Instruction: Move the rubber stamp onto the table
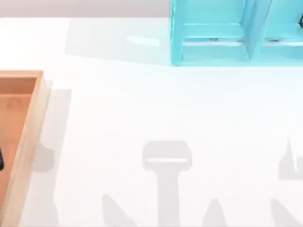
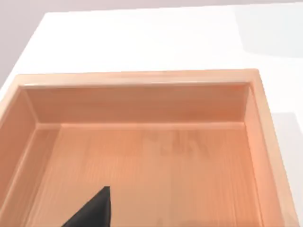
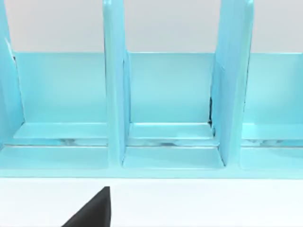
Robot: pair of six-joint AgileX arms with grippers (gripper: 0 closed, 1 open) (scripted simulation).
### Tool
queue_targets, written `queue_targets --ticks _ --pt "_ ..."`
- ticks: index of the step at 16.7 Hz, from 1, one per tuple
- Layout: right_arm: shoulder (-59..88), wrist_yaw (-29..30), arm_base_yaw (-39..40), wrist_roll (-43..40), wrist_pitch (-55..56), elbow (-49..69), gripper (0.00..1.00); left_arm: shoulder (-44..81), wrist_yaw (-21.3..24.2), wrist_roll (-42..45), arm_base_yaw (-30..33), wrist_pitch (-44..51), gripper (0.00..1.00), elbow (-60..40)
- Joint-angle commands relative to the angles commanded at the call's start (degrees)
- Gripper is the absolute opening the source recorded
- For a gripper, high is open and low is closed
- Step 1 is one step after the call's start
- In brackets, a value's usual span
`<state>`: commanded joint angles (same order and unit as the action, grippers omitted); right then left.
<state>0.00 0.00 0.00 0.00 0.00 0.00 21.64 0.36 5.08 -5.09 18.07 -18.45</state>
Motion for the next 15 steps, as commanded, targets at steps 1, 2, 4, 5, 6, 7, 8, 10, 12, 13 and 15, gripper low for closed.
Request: queue_targets --ticks 1,2,4,5,6,7,8,10,12,13,15 --pt "0.0 0.0 0.0 0.0 0.0 0.0 1.00 5.0 0.0 1.1 -1.0 3.7 1.00 -3.8" --pt "0.0 0.0 0.0 0.0 0.0 0.0 1.00 10.3 0.1 2.2 -2.1 7.5 1.00 -7.8" --pt "0.0 0.0 0.0 0.0 0.0 0.0 1.00 21.4 0.1 4.6 -4.2 15.5 1.00 -16.1" --pt "0.0 0.0 0.0 0.0 0.0 0.0 1.00 27.1 0.1 5.8 -5.4 19.4 1.00 -20.2" --pt "0.0 0.0 0.0 0.0 0.0 0.0 1.00 32.7 0.0 7.0 -6.5 23.3 1.00 -24.3" --pt "0.0 0.0 0.0 0.0 0.0 0.0 1.00 38.2 0.0 8.2 -7.5 27.1 1.00 -28.3" --pt "0.0 0.0 0.0 0.0 0.0 0.0 1.00 43.5 -0.1 9.3 -8.5 30.8 1.00 -32.2" --pt "0.0 0.0 0.0 0.0 0.0 0.0 1.00 53.2 -0.2 11.3 -10.4 37.5 1.00 -39.3" --pt "0.0 0.0 0.0 0.0 0.0 0.0 1.00 61.1 -0.3 13.0 -11.9 43.1 1.00 -45.2" --pt "0.0 0.0 0.0 0.0 0.0 0.0 1.00 64.3 -0.4 13.7 -12.6 45.4 1.00 -47.6" --pt "0.0 0.0 0.0 0.0 0.0 0.0 1.00 68.8 -0.4 14.8 -13.5 48.8 1.00 -51.1"
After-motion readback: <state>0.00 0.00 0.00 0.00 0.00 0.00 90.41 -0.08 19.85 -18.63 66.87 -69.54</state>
